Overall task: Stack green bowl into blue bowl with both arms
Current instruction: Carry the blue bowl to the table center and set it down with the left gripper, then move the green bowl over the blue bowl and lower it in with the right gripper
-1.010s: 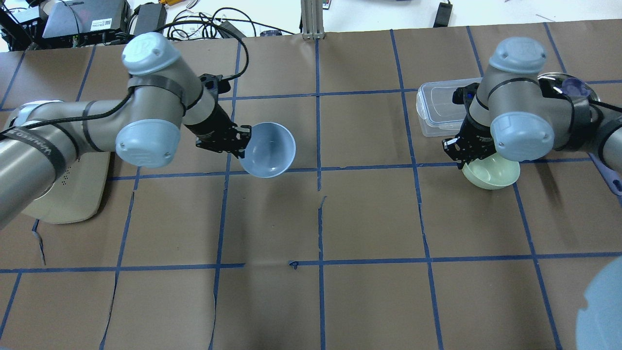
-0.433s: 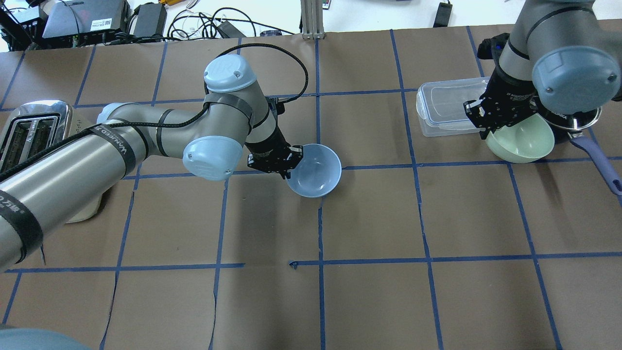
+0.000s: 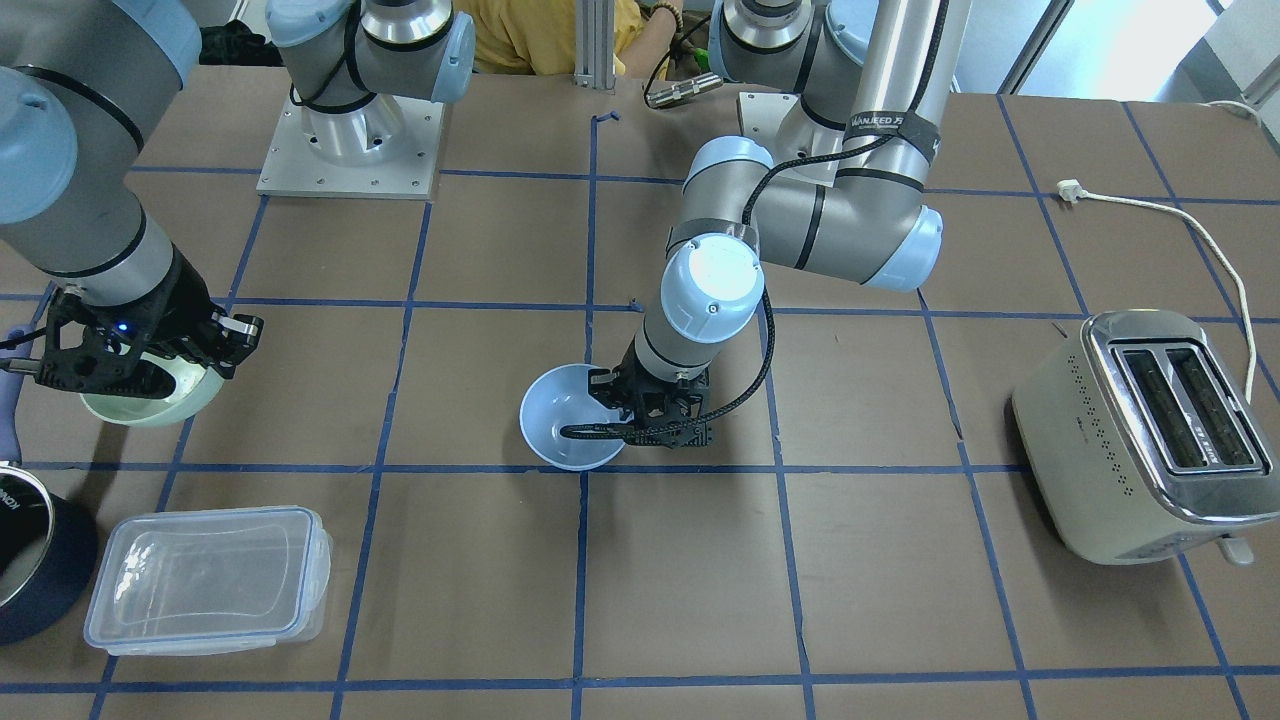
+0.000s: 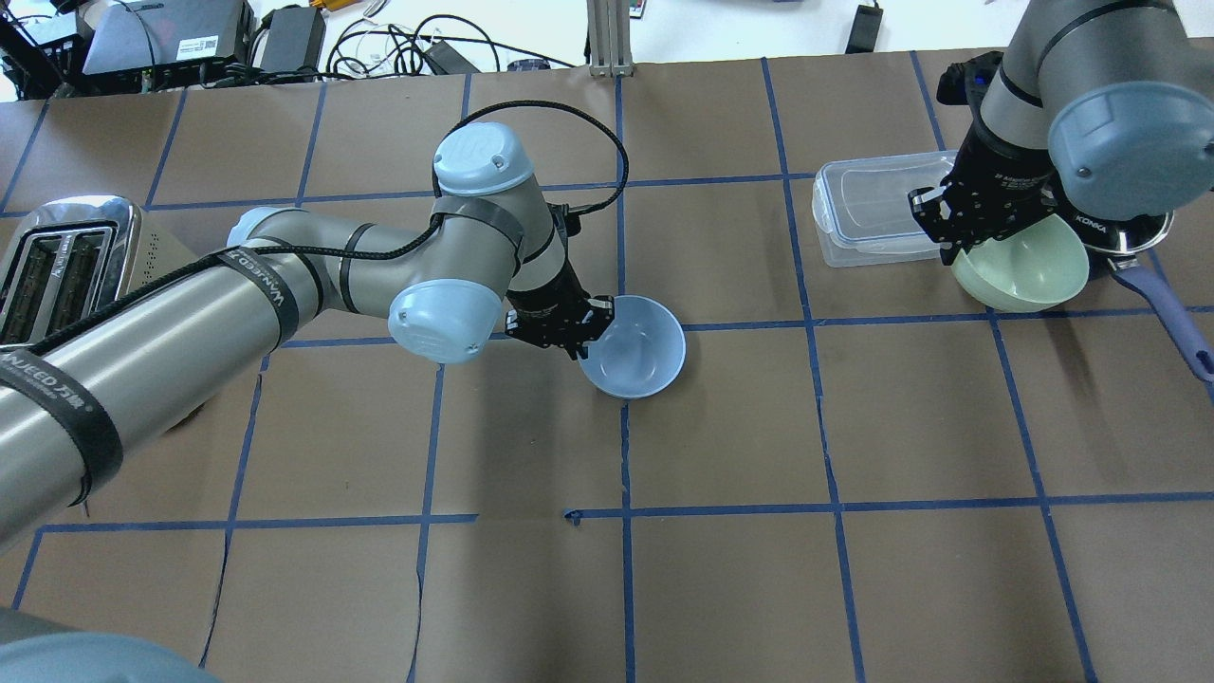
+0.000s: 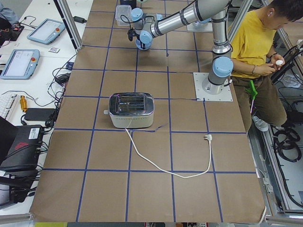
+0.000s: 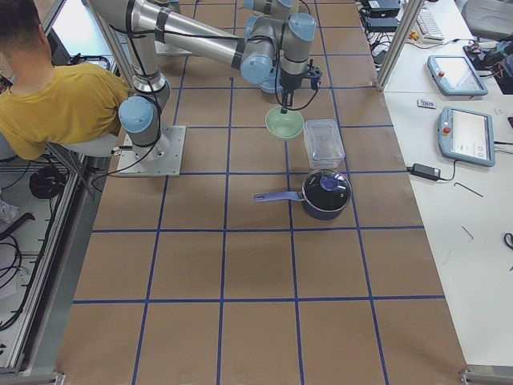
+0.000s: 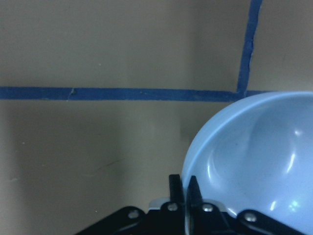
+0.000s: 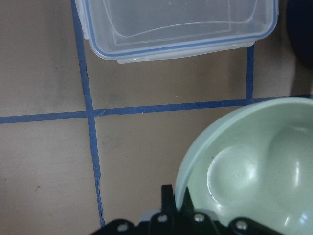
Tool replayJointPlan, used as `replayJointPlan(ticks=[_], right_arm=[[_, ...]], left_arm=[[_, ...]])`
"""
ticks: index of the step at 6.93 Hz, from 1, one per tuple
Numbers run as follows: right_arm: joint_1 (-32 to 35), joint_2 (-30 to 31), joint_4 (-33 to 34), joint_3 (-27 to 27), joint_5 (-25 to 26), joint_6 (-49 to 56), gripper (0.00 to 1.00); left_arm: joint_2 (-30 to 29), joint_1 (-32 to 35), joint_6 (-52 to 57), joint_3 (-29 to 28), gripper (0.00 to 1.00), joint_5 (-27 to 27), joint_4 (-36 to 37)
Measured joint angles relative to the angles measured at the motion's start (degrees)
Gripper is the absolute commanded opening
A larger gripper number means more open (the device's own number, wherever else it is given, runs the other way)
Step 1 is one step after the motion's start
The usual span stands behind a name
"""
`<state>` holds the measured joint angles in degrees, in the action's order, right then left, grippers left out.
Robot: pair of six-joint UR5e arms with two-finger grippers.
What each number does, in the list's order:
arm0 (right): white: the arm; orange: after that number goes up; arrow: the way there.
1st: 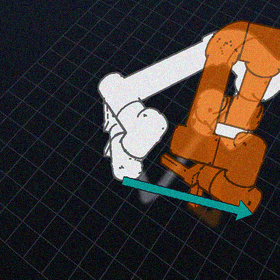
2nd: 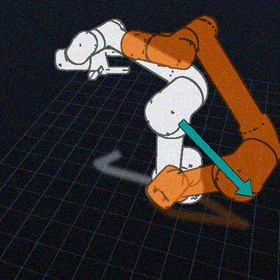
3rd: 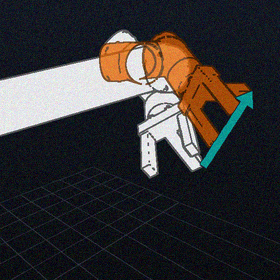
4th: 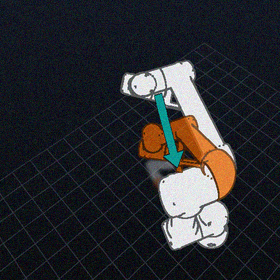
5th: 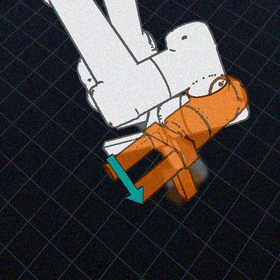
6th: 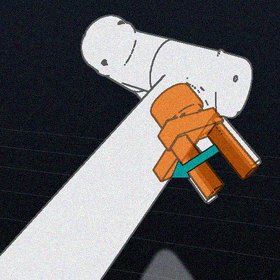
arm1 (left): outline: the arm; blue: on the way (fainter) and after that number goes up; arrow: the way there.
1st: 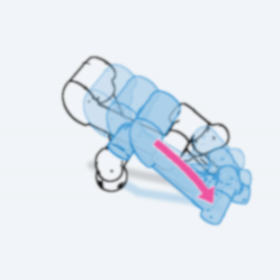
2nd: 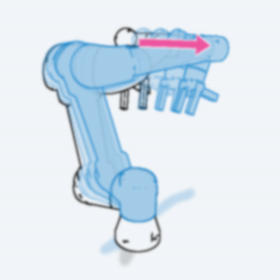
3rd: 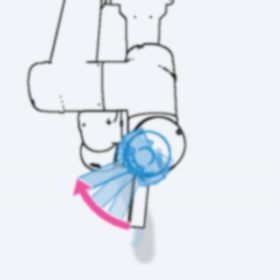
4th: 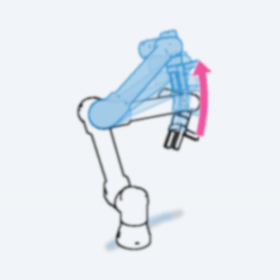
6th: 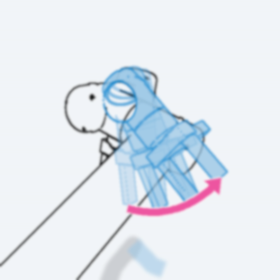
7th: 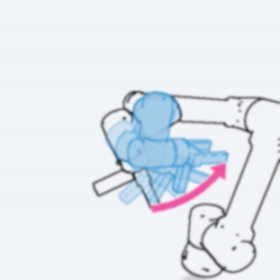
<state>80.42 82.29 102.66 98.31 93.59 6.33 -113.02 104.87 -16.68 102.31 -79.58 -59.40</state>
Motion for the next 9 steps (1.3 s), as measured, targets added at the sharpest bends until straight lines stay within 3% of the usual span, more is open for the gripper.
replayJointPlan(ticks=[3, 6, 9], right_arm=[[2.5, 0.0, 1.1, 0.0, -0.5, -4.6, 0.0], [14.9, -3.2, 8.6, -0.1, -0.3, -22.2, 0.0], [27.7, -11.6, 14.9, -3.6, 0.3, -39.8, 0.0]], left_arm=[[2.5, -4.8, 2.6, -3.7, 0.96, -0.3, -1.4], [8.9, -12.1, 19.2, -13.0, 0.96, -7.3, -19.6], [18.1, -16.1, 21.9, -15.9, 0.99, -9.4, -29.5]])
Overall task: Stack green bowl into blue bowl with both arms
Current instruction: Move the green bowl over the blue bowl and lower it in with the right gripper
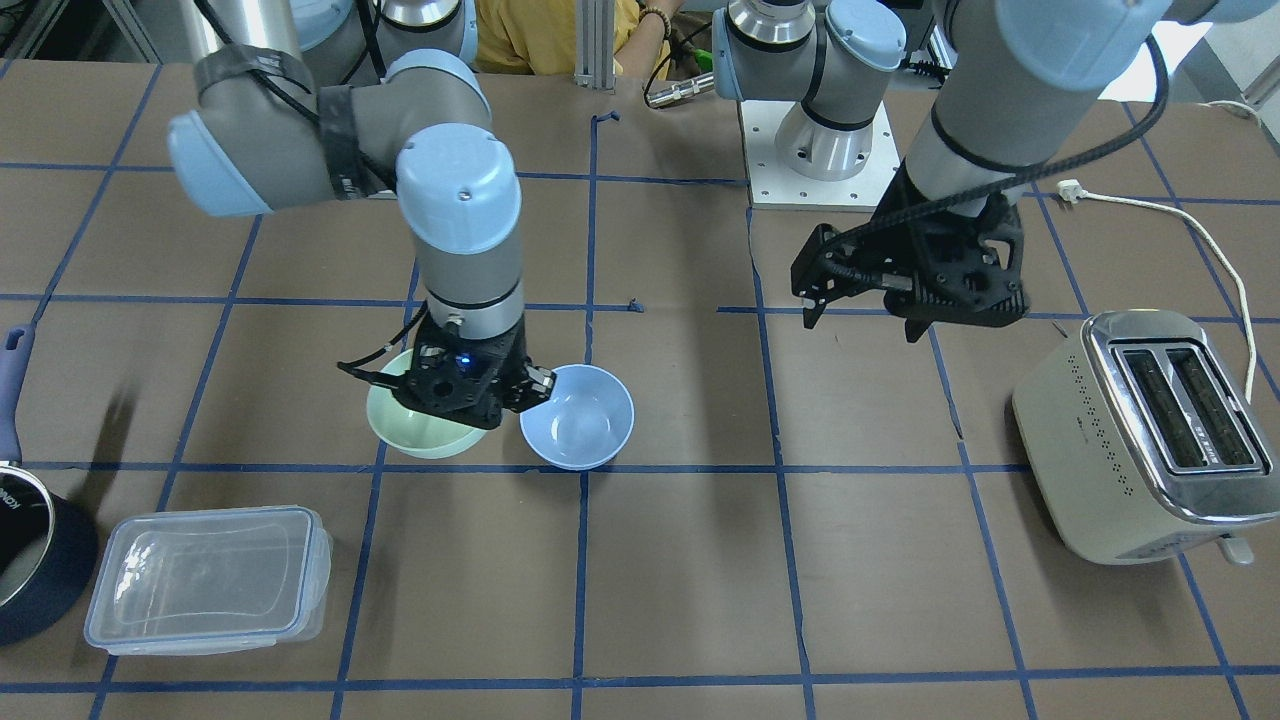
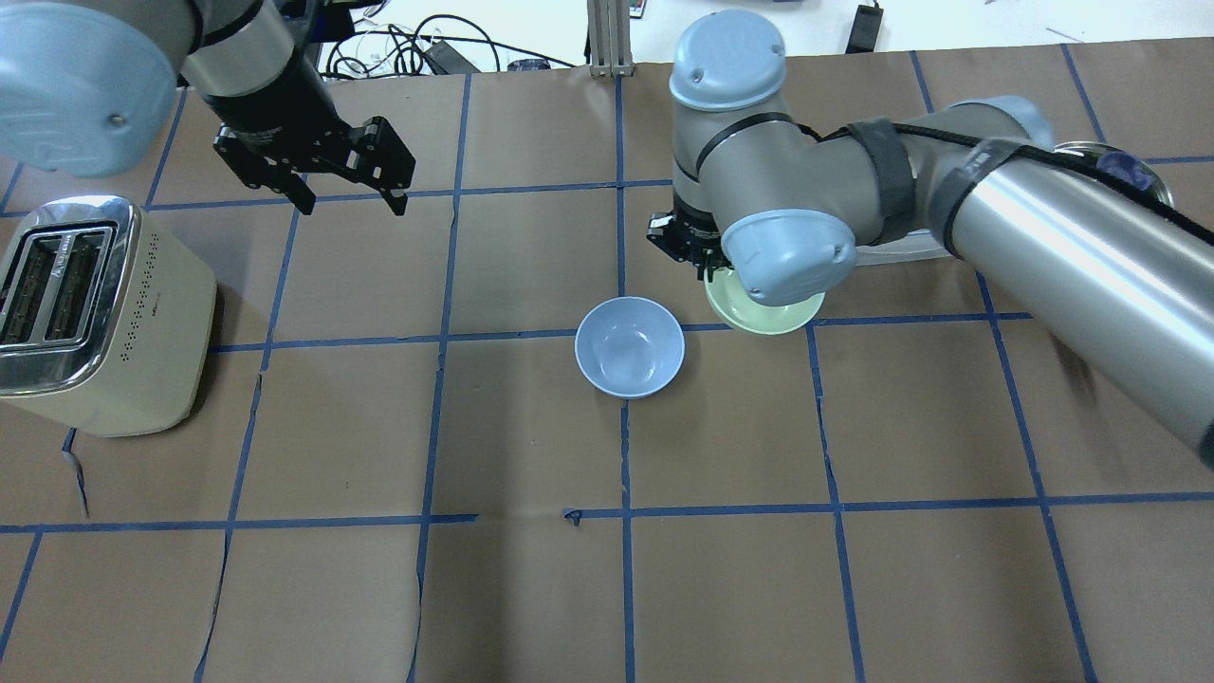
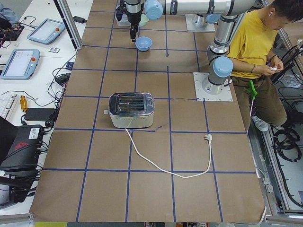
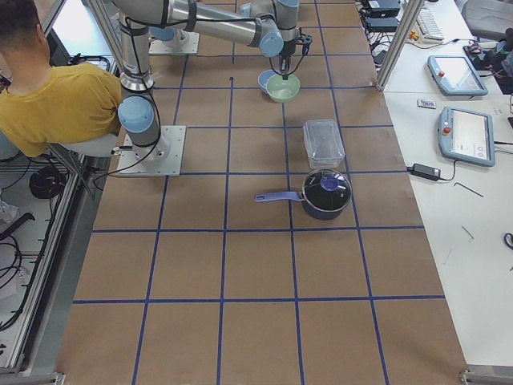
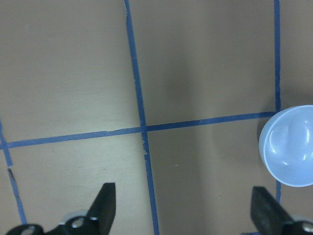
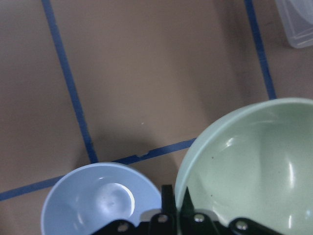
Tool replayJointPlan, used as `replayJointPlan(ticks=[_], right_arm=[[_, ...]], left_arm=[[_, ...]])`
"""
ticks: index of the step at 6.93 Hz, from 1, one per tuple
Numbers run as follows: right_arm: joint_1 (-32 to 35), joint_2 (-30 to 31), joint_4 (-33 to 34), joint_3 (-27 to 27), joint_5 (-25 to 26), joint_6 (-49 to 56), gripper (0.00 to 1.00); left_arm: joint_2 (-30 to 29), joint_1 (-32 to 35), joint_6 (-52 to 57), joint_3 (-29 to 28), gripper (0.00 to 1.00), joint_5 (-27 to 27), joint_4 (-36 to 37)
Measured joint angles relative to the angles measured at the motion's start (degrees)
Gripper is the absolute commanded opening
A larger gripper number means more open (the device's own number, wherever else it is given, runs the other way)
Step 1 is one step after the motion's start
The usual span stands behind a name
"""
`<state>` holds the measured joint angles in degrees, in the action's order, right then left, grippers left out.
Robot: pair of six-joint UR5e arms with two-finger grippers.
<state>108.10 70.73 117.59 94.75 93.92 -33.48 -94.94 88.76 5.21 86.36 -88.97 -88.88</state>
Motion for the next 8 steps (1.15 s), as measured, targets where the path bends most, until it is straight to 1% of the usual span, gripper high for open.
replayJointPlan(ticks=[1, 3, 6, 8], right_arm=[[3.0, -2.7, 0.0, -2.4, 0.1, -4.0, 0.0], [6.4, -6.0, -0.1, -5.5, -0.1, -8.4, 0.0], [8.1, -7.8, -0.3, -6.1, -0.9, -10.2, 0.0], [9.0, -8.6, -0.5, -6.2, -1.4, -10.4, 0.0]], left_arm=[[1.4, -0.9, 0.0, 0.5, 1.0, -0.1, 0.0], [2.0, -1.5, -0.1, 1.7, 1.0, -0.5, 2.1], [1.8, -1.2, -3.6, 2.0, 1.0, -1.0, 2.3], [2.4, -1.1, -5.0, 3.5, 1.0, -0.8, 3.4]])
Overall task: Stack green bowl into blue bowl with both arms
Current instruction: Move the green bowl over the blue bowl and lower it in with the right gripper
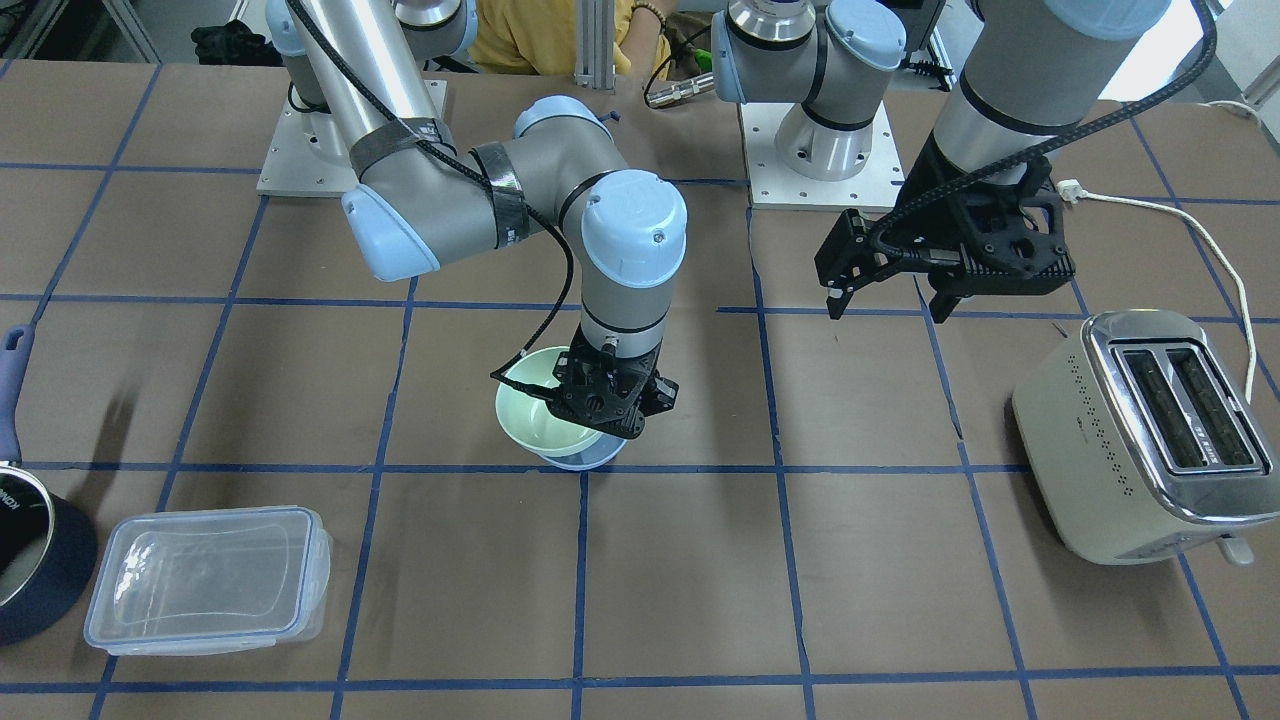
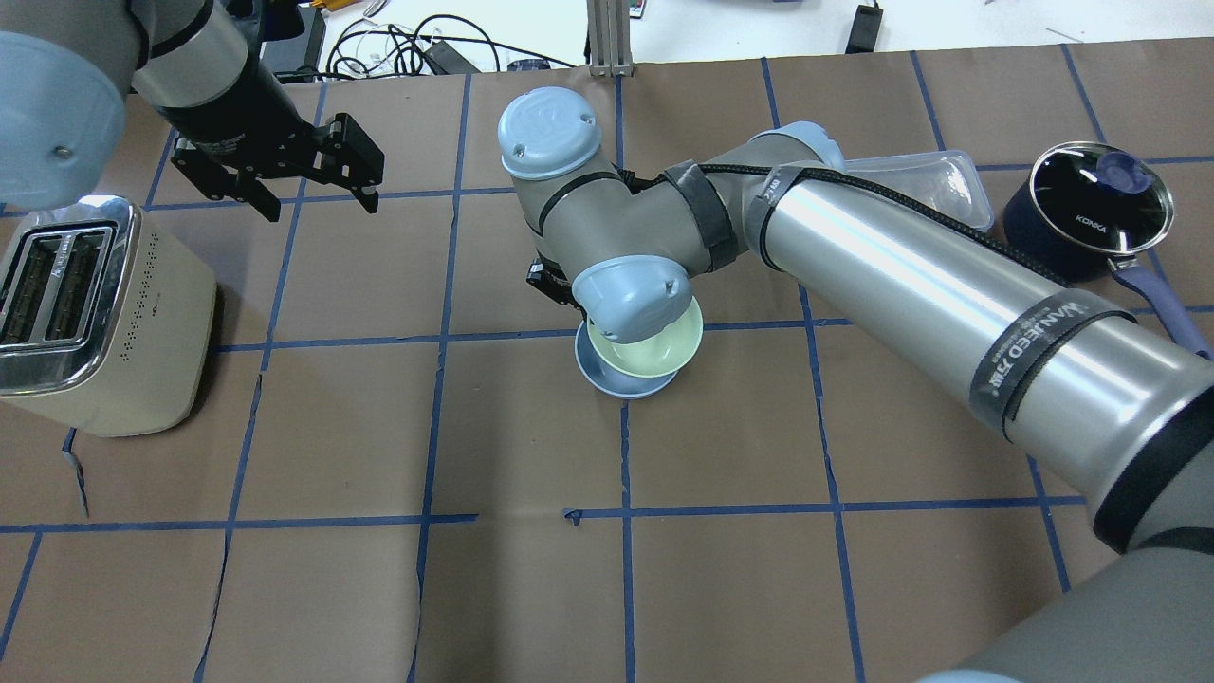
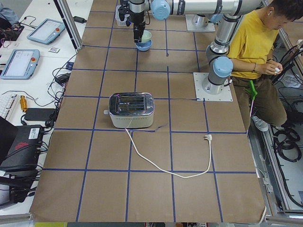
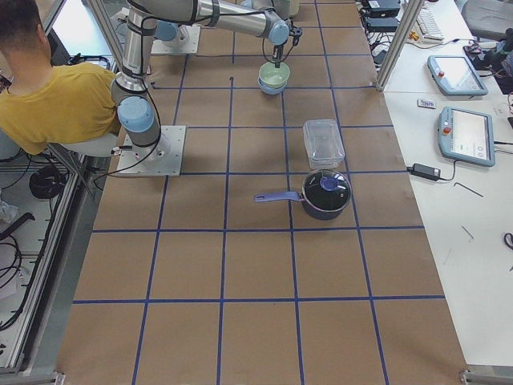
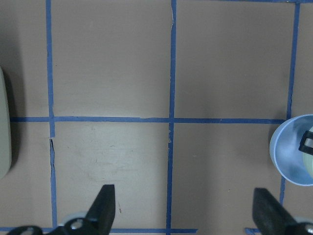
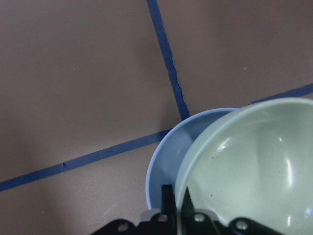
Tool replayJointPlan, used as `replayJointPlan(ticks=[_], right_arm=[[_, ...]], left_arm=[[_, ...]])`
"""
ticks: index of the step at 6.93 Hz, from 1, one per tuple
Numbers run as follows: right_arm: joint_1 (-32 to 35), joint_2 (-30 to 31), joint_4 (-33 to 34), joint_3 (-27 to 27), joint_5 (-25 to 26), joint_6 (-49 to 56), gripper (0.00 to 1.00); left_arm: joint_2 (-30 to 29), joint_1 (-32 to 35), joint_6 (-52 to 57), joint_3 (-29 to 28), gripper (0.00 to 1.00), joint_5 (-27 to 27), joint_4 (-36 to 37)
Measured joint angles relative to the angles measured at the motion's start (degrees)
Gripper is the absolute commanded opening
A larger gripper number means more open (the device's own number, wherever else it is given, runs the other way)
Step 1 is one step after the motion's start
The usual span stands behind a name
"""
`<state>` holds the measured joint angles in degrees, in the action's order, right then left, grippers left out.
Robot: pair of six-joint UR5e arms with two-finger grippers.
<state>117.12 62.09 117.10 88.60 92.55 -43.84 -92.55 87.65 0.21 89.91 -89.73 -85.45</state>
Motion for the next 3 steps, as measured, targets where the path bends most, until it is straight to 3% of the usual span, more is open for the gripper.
replayJointPlan(ticks=[1, 2, 3], right_arm=[[0.2, -0.4, 0.0, 0.0, -0.7, -0.2, 0.26], [0.3, -0.6, 0.1, -0.1, -1.9, -0.6, 0.99], [0.3, -0.8, 0.2, -0.1, -2.3, -0.5, 1.0]], left_arm=[[0.2, 0.0, -0.3, 0.7, 1.0, 0.0, 0.9], [0.4, 0.0, -0.2, 1.2, 1.0, 0.1, 1.3], [0.5, 0.0, 0.0, 1.4, 1.0, 0.3, 1.4]])
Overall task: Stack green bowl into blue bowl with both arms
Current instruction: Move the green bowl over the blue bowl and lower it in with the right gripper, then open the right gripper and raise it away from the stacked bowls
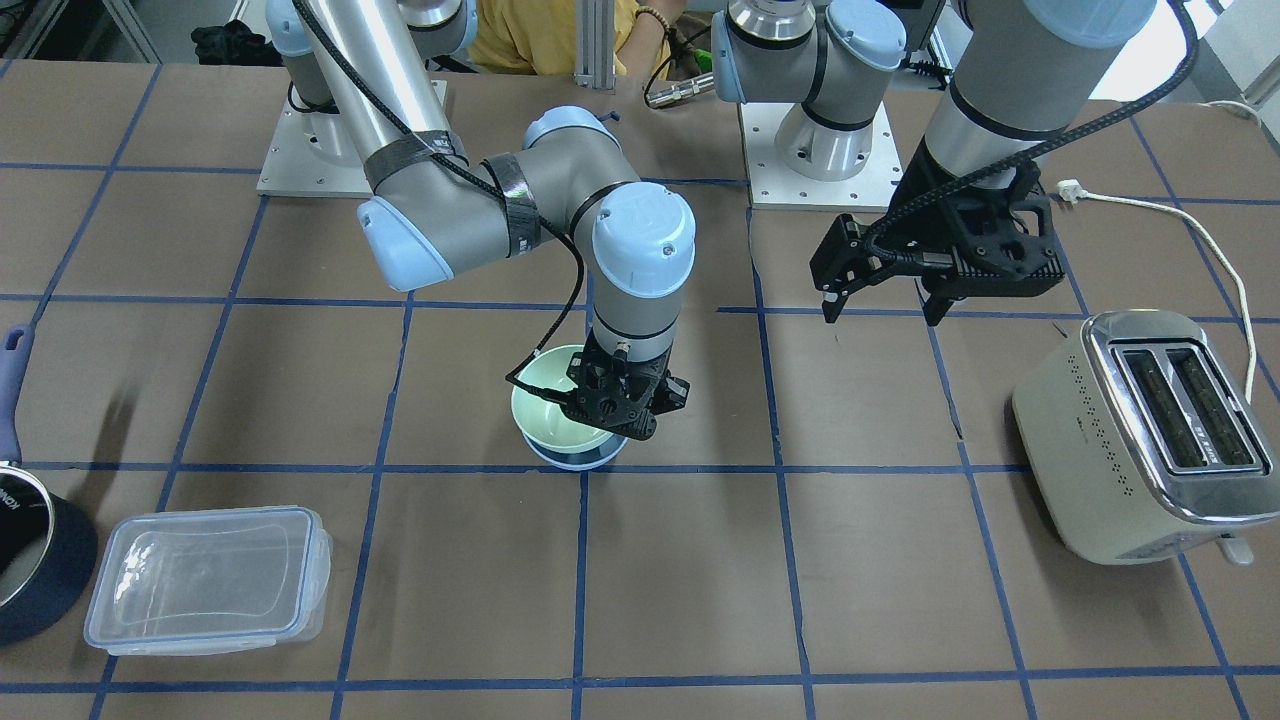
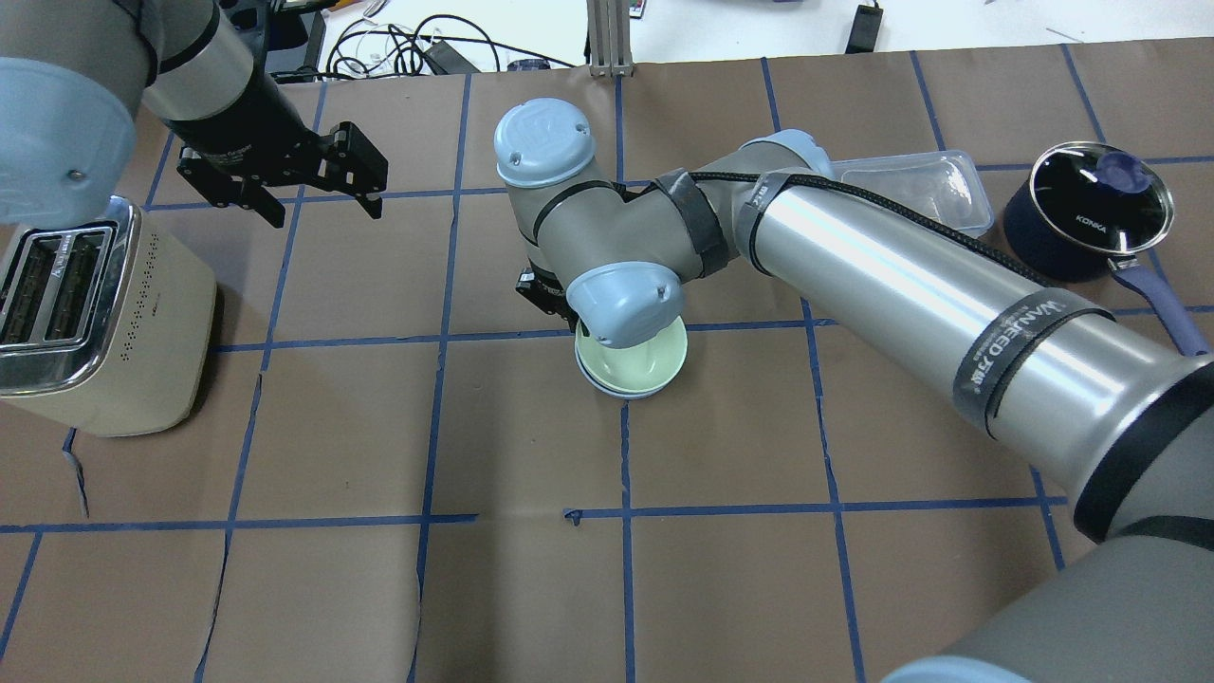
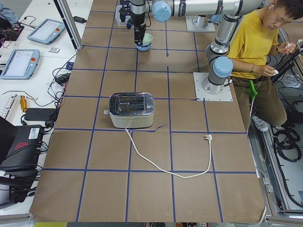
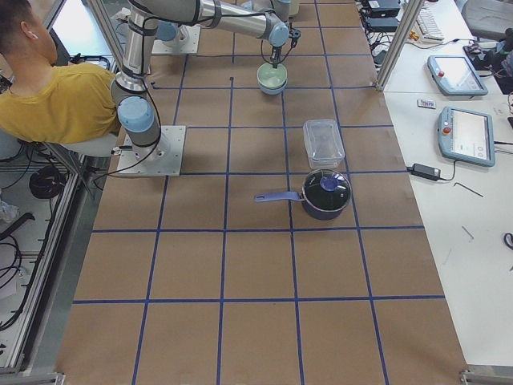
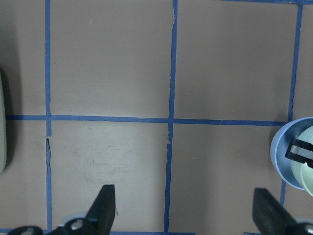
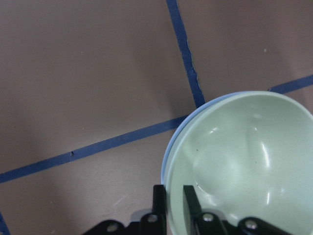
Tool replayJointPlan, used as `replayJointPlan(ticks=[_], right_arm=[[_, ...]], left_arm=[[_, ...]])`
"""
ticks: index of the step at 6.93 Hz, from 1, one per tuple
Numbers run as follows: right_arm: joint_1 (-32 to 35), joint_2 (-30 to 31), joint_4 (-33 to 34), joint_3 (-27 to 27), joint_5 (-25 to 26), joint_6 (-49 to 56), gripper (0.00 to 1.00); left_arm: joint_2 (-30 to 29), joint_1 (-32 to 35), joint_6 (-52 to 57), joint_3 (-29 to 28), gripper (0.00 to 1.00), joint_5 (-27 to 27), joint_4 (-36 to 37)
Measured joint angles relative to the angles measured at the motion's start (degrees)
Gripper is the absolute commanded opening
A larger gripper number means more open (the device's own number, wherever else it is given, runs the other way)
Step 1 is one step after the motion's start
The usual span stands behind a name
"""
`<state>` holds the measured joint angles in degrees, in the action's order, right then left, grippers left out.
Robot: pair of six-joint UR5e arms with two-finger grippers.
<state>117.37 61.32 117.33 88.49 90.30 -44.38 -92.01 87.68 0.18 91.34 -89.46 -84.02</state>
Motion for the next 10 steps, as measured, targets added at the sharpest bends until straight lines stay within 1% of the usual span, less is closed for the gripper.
replayJointPlan(ticks=[2, 3, 5, 6, 8, 9, 10], right_arm=[[-0.7, 0.5, -0.1, -0.4, 0.2, 1.0, 1.0], [-1.8, 0.9, -1.2, -1.8, 0.2, 2.1, 1.0], [-7.3, 3.7, -8.6, -6.5, 0.0, 8.6, 1.0], [-11.2, 6.0, -11.6, -7.5, 0.0, 14.4, 1.0], [-18.9, 10.9, -17.0, -7.2, -0.4, 27.4, 1.0], [-22.2, 14.7, -19.8, -5.4, -0.4, 33.2, 1.0], [-24.8, 18.8, -21.6, -2.2, -0.4, 38.0, 1.0]], left_arm=[[0.3, 0.0, 0.1, 0.1, 1.0, 0.2, 0.1], [0.3, 0.0, 0.1, 0.1, 1.0, 0.0, 0.1], [0.4, -0.1, 0.2, 0.1, 1.0, 0.0, 0.1], [0.5, -0.1, 0.2, 0.1, 1.0, -0.1, 0.1], [0.6, -0.4, 0.4, -0.3, 1.0, -0.2, 0.1], [0.7, -0.4, 0.4, -0.2, 1.0, -0.1, 0.1], [0.8, -0.4, 0.4, -0.1, 1.0, -0.1, 0.1]])
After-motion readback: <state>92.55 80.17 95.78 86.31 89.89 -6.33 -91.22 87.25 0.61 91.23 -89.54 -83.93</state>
